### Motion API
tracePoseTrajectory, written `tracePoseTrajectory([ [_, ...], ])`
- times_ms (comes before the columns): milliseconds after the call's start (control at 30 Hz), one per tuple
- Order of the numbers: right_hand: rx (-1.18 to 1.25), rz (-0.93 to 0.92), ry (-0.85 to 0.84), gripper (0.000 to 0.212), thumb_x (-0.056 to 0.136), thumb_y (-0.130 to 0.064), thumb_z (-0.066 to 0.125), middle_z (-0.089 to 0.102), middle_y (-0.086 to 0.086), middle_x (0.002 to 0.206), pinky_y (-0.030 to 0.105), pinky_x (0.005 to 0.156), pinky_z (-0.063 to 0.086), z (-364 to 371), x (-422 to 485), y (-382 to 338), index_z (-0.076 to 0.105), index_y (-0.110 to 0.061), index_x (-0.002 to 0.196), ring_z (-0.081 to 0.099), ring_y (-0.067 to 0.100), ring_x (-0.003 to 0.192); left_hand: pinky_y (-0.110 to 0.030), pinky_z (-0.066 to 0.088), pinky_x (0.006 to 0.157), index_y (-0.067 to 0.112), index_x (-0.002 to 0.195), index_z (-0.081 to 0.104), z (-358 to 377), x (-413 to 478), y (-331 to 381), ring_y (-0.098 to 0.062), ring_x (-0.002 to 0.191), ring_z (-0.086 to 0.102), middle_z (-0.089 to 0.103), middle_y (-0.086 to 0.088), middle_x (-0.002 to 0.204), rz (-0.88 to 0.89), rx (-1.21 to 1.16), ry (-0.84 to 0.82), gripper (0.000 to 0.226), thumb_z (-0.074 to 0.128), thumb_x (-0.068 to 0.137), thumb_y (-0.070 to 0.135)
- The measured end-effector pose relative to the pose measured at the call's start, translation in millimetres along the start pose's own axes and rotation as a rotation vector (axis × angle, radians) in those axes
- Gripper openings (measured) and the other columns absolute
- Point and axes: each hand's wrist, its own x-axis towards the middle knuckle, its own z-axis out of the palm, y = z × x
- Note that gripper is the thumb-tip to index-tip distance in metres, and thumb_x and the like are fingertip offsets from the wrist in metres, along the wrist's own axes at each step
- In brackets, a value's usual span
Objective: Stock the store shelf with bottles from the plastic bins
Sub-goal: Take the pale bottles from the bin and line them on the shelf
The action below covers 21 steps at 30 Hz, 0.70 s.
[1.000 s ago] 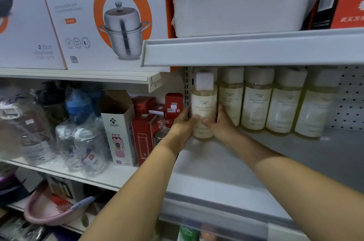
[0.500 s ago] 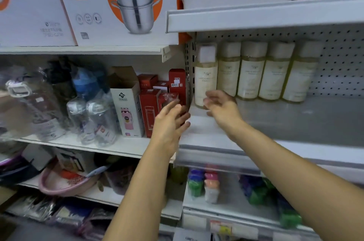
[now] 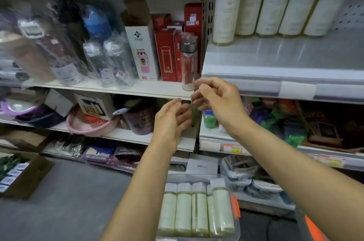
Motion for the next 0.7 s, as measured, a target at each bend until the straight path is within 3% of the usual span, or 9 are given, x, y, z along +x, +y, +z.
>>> tracePoseTrajectory([
  [200, -0.011, 0.231, -0.092, 0.015, 0.101, -0.009, 0.051, 0.072, 0.007, 0.082, 0.026, 0.061, 0.054, 6, -28, 75, 0.065, -0.014, 0.104, 0.067, 0.017, 0.071, -0.039, 0.056, 0.088, 0.011, 0.127, 0.058, -34, 3, -72, -0.024, 0.104, 0.071, 0.074, -0.008, 0.112, -0.211, 0.003, 0.012, 0.028, 0.052, 0.102, 0.022],
  [367, -0.028, 0.501, -0.025, 0.014, 0.101, -0.011, 0.052, 0.069, 0.007, 0.079, 0.026, 0.059, 0.052, -5, -44, 159, 0.066, -0.010, 0.100, 0.063, 0.019, 0.069, -0.034, 0.056, 0.075, 0.013, 0.114, 0.063, -52, 8, -136, -0.022, 0.091, 0.070, 0.074, -0.008, 0.102, -0.415, -0.006, 0.097, 0.018, 0.058, 0.100, 0.023],
  [500, -0.092, 0.709, 0.029, 0.014, 0.102, -0.017, 0.051, 0.067, 0.010, 0.089, 0.031, 0.066, 0.053, -19, -66, 236, 0.064, -0.013, 0.097, 0.062, 0.019, 0.074, -0.035, 0.057, 0.082, 0.012, 0.115, 0.063, -62, 16, -197, -0.022, 0.093, 0.069, 0.074, -0.006, 0.100, -0.564, 0.029, 0.127, 0.019, 0.057, 0.100, 0.023],
  [700, -0.157, 1.002, 0.069, 0.014, 0.101, -0.015, 0.050, 0.058, 0.009, 0.087, 0.037, 0.069, 0.051, -40, -104, 355, 0.062, -0.008, 0.102, 0.054, 0.022, 0.074, -0.034, 0.055, 0.079, 0.015, 0.100, 0.063, -69, 27, -301, -0.021, 0.089, 0.065, 0.069, -0.005, 0.101, -0.822, 0.089, 0.128, 0.013, 0.052, 0.102, 0.023],
])
